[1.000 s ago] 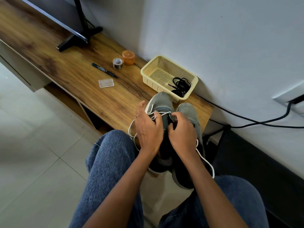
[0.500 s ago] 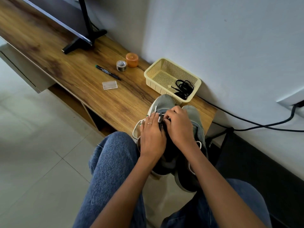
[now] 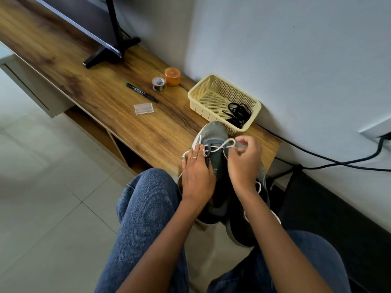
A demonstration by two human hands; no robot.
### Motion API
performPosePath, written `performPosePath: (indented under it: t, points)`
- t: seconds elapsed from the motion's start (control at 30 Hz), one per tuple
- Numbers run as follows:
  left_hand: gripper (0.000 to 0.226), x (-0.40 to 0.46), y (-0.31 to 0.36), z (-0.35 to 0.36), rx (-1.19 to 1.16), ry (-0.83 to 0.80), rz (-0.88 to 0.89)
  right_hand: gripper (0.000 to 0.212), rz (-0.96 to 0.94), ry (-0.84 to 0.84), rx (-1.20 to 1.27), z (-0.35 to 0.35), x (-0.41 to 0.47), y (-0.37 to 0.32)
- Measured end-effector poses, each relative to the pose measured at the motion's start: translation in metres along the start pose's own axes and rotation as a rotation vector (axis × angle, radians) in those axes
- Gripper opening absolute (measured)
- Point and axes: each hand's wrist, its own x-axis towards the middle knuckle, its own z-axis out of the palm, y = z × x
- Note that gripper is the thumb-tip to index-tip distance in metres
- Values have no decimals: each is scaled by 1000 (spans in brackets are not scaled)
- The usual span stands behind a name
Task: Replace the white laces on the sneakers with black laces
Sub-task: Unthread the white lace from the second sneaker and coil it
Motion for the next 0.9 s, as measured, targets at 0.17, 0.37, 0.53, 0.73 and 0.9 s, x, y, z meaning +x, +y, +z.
performPosePath:
  t: [0.17, 0.37, 0.53, 0.73, 0.9]
  points:
    - [46, 2, -2, 3, -24, -19, 16, 27, -438, -418, -671, 2, 2, -5]
    - [49, 2, -3, 2, 39, -1, 7, 19, -453, -323, -809, 6, -1, 4]
    - [51, 1, -2, 2, 61, 13, 1, 1, -393, -41, -589, 1, -7, 4]
    - [54, 1, -2, 2, 91, 17, -9, 4, 61, 268, -156, -8, -8, 2]
    - [55, 2, -2, 3, 97, 6, -18, 11, -5, 225, -136, -14, -3, 0]
